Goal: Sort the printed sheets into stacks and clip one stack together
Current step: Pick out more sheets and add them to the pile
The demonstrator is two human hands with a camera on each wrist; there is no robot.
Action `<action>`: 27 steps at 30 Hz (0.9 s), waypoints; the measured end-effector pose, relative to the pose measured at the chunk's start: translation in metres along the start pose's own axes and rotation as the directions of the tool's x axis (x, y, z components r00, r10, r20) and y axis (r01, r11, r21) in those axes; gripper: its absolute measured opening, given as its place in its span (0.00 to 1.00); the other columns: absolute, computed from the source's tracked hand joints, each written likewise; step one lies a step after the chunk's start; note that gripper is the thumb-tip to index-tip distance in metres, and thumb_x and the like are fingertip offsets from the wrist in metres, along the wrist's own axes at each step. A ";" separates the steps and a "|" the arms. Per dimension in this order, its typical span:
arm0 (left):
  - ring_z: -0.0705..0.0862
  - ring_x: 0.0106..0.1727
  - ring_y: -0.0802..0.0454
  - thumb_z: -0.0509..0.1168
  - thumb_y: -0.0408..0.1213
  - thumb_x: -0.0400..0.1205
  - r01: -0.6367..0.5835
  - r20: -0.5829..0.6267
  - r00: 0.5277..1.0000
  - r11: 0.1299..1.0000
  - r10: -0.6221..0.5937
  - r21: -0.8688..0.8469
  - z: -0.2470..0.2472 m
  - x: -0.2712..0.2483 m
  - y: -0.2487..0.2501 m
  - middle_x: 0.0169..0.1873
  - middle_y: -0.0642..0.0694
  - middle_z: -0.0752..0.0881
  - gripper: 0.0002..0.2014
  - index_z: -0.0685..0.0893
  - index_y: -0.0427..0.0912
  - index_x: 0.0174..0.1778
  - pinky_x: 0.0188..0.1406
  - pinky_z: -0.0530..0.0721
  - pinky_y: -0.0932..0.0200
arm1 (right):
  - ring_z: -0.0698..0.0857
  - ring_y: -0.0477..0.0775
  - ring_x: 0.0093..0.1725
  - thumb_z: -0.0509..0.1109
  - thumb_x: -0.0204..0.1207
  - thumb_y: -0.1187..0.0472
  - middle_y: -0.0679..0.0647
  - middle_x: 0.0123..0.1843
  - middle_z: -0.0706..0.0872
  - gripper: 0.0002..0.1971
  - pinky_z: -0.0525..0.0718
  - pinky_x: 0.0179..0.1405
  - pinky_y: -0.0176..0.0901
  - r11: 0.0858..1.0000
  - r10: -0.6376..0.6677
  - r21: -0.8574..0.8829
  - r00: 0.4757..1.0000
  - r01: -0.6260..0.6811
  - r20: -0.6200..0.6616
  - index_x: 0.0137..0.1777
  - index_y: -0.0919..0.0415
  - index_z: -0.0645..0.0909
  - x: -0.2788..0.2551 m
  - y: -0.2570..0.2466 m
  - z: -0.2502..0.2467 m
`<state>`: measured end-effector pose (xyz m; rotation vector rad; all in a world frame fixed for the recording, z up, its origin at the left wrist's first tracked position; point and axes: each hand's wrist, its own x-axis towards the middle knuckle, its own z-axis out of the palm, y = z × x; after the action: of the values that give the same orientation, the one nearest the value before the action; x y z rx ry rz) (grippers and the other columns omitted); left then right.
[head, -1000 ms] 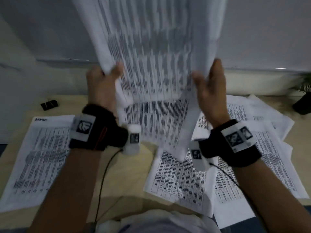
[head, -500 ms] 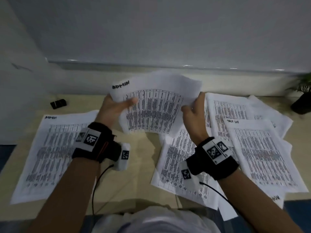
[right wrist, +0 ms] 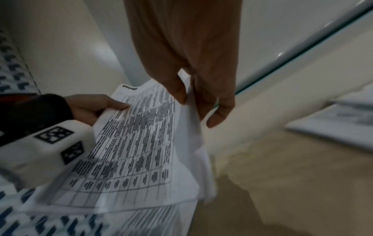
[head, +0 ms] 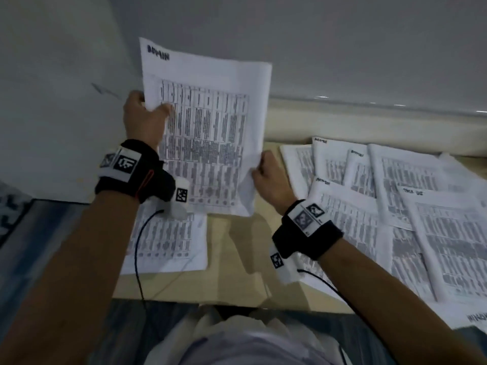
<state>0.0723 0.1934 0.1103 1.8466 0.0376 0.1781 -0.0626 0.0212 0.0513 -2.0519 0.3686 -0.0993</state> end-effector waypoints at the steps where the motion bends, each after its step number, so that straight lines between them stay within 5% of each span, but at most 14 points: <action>1: 0.79 0.49 0.51 0.67 0.33 0.77 0.021 -0.027 0.999 0.998 -0.019 0.066 -0.012 0.008 -0.011 0.54 0.40 0.83 0.10 0.77 0.38 0.52 0.56 0.83 0.54 | 0.70 0.50 0.31 0.56 0.80 0.69 0.51 0.35 0.69 0.04 0.67 0.28 0.40 0.998 0.029 -0.050 0.995 -0.025 0.094 0.46 0.63 0.62 0.002 0.003 0.020; 4: 0.80 0.53 0.47 0.61 0.29 0.79 0.075 -0.039 0.997 0.953 -0.067 0.294 -0.041 0.019 -0.049 0.64 0.33 0.81 0.10 0.76 0.37 0.56 0.50 0.79 0.59 | 0.69 0.55 0.37 0.58 0.77 0.69 0.56 0.36 0.70 0.06 0.66 0.34 0.46 0.987 0.100 -0.150 0.949 -0.057 0.298 0.41 0.63 0.64 0.004 0.010 0.070; 9: 0.79 0.66 0.35 0.59 0.29 0.81 0.187 0.065 0.967 0.858 -0.247 0.479 -0.066 0.018 -0.114 0.67 0.30 0.79 0.18 0.73 0.28 0.68 0.64 0.78 0.48 | 0.69 0.51 0.31 0.64 0.74 0.65 0.52 0.31 0.67 0.20 0.66 0.28 0.40 0.938 0.273 -0.309 0.887 -0.159 0.373 0.26 0.56 0.59 0.003 0.022 0.117; 11: 0.77 0.69 0.34 0.62 0.30 0.81 0.199 0.133 0.938 0.810 -0.321 0.551 -0.068 0.020 -0.137 0.69 0.29 0.77 0.21 0.73 0.28 0.70 0.68 0.75 0.47 | 0.75 0.55 0.42 0.64 0.71 0.62 0.62 0.43 0.76 0.07 0.71 0.37 0.41 0.913 0.336 -0.348 0.877 -0.214 0.343 0.34 0.63 0.71 0.001 0.023 0.126; 12: 0.75 0.71 0.33 0.64 0.32 0.81 0.219 0.136 0.920 0.767 -0.369 0.603 -0.068 0.020 -0.146 0.71 0.29 0.75 0.23 0.71 0.28 0.72 0.70 0.73 0.46 | 0.76 0.57 0.51 0.64 0.72 0.63 0.66 0.55 0.76 0.08 0.73 0.44 0.44 0.899 0.356 -0.375 0.878 -0.227 0.321 0.47 0.68 0.74 0.000 0.026 0.129; 14: 0.66 0.77 0.32 0.66 0.40 0.80 0.317 0.092 0.845 0.630 -0.528 0.709 -0.066 0.015 -0.161 0.78 0.29 0.64 0.34 0.61 0.30 0.78 0.77 0.67 0.44 | 0.71 0.64 0.67 0.63 0.75 0.66 0.68 0.68 0.70 0.21 0.74 0.62 0.51 0.868 0.377 -0.438 0.885 -0.234 0.274 0.66 0.73 0.66 -0.005 0.028 0.137; 17: 0.53 0.83 0.35 0.62 0.47 0.81 0.361 0.064 0.747 0.485 -0.662 0.796 -0.057 0.004 -0.174 0.83 0.32 0.49 0.42 0.48 0.31 0.82 0.82 0.58 0.45 | 0.67 0.68 0.71 0.62 0.77 0.65 0.68 0.71 0.67 0.22 0.73 0.67 0.57 0.853 0.381 -0.470 0.885 -0.226 0.267 0.69 0.73 0.64 -0.011 0.024 0.147; 19: 0.50 0.83 0.36 0.58 0.48 0.82 0.347 0.052 0.752 0.461 -0.658 0.817 -0.052 -0.001 -0.174 0.83 0.33 0.48 0.40 0.47 0.30 0.82 0.83 0.56 0.44 | 0.68 0.68 0.69 0.60 0.78 0.63 0.68 0.67 0.69 0.17 0.74 0.62 0.56 0.856 0.394 -0.462 0.872 -0.233 0.290 0.63 0.73 0.69 -0.010 0.026 0.146; 22: 0.48 0.84 0.36 0.55 0.48 0.84 0.382 -0.004 0.772 0.460 -0.635 0.801 -0.039 -0.003 -0.162 0.83 0.34 0.46 0.40 0.42 0.29 0.82 0.83 0.52 0.45 | 0.73 0.65 0.67 0.58 0.78 0.63 0.66 0.47 0.76 0.08 0.73 0.55 0.50 0.885 0.315 -0.440 0.891 -0.152 0.326 0.46 0.68 0.75 -0.003 0.037 0.119; 24: 0.46 0.84 0.36 0.57 0.48 0.83 0.419 -0.019 0.791 0.520 -0.611 0.744 -0.033 -0.007 -0.145 0.83 0.34 0.44 0.42 0.39 0.32 0.82 0.82 0.50 0.44 | 0.71 0.64 0.68 0.60 0.79 0.62 0.68 0.52 0.78 0.14 0.72 0.63 0.52 0.902 0.275 -0.403 0.925 -0.154 0.262 0.59 0.72 0.75 0.003 0.048 0.092; 27: 0.50 0.83 0.34 0.60 0.46 0.83 0.285 0.106 0.856 0.635 -0.505 0.718 0.022 -0.014 -0.109 0.82 0.31 0.48 0.40 0.45 0.32 0.82 0.81 0.54 0.44 | 0.71 0.67 0.70 0.64 0.77 0.60 0.71 0.67 0.76 0.23 0.72 0.68 0.53 0.907 0.250 -0.347 0.968 -0.238 -0.011 0.70 0.70 0.70 0.017 0.085 0.008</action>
<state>0.0685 0.2017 -0.0013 2.5344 0.3483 -0.5146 -0.0632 -0.0151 -0.0284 -2.3303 0.6583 0.1651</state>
